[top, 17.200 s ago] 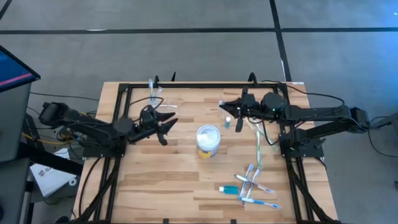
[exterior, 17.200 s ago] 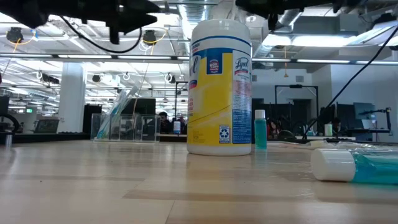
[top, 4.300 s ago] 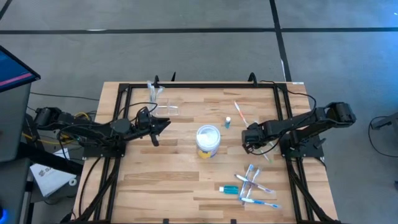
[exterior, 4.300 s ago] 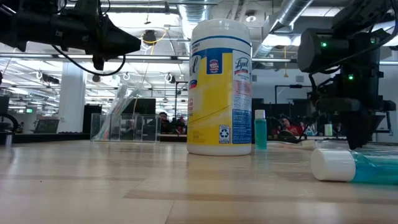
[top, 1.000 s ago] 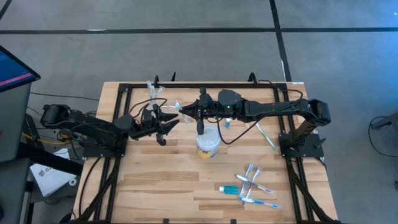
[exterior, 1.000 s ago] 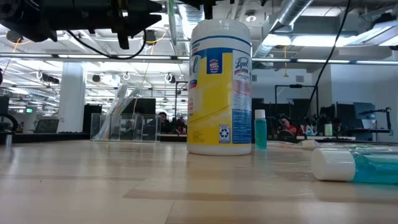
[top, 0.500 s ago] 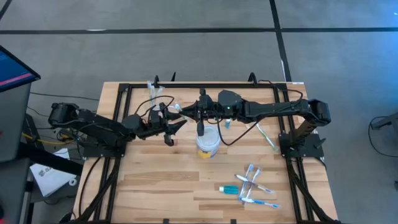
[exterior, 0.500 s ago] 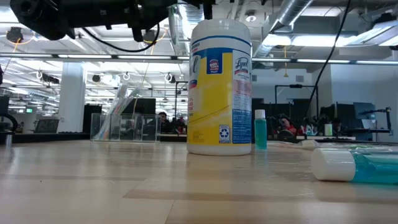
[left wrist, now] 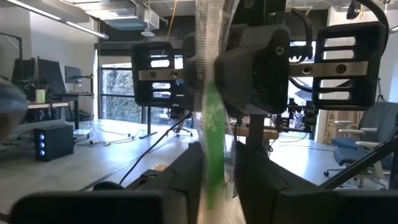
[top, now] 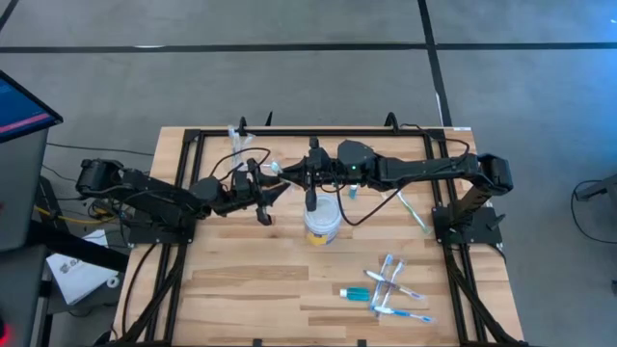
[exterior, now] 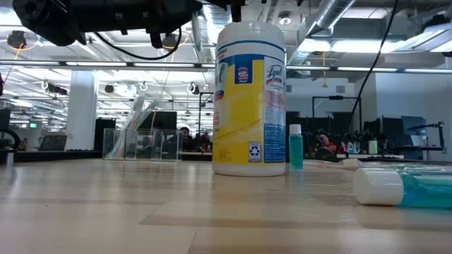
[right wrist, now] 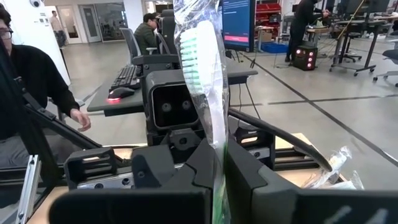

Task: Pick & Place toothbrushing station
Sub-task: Put the left green toothbrush into the transparent organizer

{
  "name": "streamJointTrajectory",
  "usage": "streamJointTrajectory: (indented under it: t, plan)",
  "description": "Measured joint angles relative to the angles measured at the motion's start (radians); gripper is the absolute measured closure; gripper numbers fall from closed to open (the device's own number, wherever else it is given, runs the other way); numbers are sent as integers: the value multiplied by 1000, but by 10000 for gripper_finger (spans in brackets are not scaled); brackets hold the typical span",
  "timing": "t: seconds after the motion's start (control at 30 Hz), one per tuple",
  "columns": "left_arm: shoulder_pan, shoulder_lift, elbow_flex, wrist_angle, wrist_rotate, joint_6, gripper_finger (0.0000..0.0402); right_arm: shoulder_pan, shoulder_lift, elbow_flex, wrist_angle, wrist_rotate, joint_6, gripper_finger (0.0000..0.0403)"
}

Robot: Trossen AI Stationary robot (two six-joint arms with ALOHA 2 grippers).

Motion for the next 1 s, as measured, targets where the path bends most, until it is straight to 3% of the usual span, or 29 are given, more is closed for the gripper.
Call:
streamJointTrajectory:
  t: [0.2,0.7,1.0]
  plan:
    - [0,0,0,-2,-2,0,384,0,-1,0,-11,-3,0,394]
    - [-5,-3,0,-26,-69,-8,390,-8,-6,-1,-49,-42,-53,338]
    - [-23,-190,-62,-237,-297,-11,390,-30,-32,-1,-86,-55,-63,336]
